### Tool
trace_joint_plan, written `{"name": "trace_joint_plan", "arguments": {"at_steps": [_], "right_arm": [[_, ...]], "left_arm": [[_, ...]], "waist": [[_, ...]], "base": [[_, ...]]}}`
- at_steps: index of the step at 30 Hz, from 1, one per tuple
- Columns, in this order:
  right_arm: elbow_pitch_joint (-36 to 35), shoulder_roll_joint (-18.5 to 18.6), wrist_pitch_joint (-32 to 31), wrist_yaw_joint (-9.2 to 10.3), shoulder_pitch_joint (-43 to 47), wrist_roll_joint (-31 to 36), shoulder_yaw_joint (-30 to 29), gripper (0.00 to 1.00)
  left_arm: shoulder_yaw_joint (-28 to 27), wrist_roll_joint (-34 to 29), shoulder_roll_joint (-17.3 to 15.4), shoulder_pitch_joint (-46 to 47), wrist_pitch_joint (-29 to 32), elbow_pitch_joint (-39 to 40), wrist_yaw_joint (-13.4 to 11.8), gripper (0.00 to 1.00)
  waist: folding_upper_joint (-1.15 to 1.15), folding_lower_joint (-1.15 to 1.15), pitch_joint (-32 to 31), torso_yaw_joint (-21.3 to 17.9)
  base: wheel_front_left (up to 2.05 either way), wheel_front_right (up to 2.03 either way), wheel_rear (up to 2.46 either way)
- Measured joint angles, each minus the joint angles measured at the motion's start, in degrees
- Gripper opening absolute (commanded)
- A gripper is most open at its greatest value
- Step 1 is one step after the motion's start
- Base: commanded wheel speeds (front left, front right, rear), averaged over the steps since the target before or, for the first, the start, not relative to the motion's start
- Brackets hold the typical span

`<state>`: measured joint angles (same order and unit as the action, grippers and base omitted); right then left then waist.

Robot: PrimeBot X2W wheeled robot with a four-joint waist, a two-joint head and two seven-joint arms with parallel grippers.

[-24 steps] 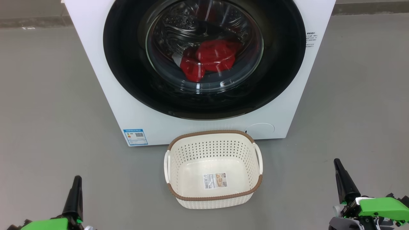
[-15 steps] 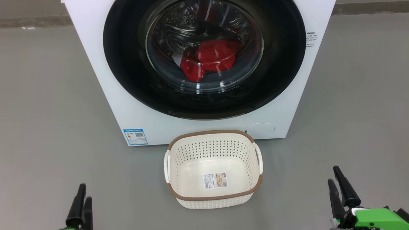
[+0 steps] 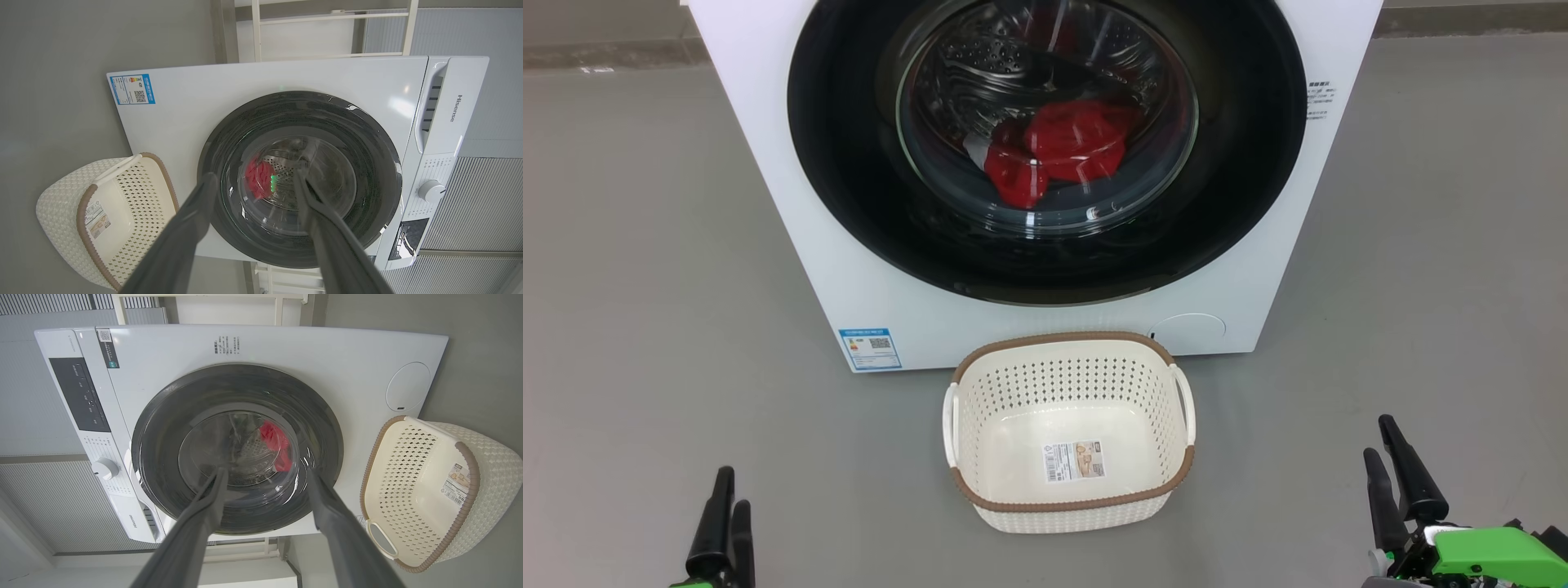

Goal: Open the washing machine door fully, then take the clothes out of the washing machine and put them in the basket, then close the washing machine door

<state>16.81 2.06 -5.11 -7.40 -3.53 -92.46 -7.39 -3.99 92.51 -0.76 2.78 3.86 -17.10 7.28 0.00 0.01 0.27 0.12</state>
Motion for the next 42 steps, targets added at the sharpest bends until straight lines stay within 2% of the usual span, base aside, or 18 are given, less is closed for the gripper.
{"name": "trace_joint_plan", "arguments": {"at_steps": [14,22,31,42], "right_arm": [[-2.5,0.8,2.5,0.00,0.0,2.0,2.8,1.00],[-3.4,2.4,4.7,0.00,-0.2,3.7,5.3,1.00],[-4.6,3.7,6.4,0.00,-0.8,6.8,7.0,1.00],[-6.0,4.6,8.3,0.00,-1.2,14.9,8.0,1.00]], "left_arm": [[1.0,-1.9,-0.1,0.2,-2.5,1.9,0.0,1.00],[1.7,-5.5,-0.3,0.2,-3.5,3.3,0.0,1.00],[3.2,-11.8,-1.2,0.3,-5.3,4.5,0.0,1.00],[4.8,-22.0,-1.9,0.5,-7.1,5.6,0.0,1.00]], "waist": [[0.00,0.00,0.1,0.1],[0.00,0.00,0.2,0.2],[0.00,0.00,0.2,0.2],[0.00,0.00,0.1,0.2]], "base": [[0.00,0.00,0.00],[0.00,0.00,0.00],[0.00,0.00,0.00],[0.00,0.00,0.00]]}}
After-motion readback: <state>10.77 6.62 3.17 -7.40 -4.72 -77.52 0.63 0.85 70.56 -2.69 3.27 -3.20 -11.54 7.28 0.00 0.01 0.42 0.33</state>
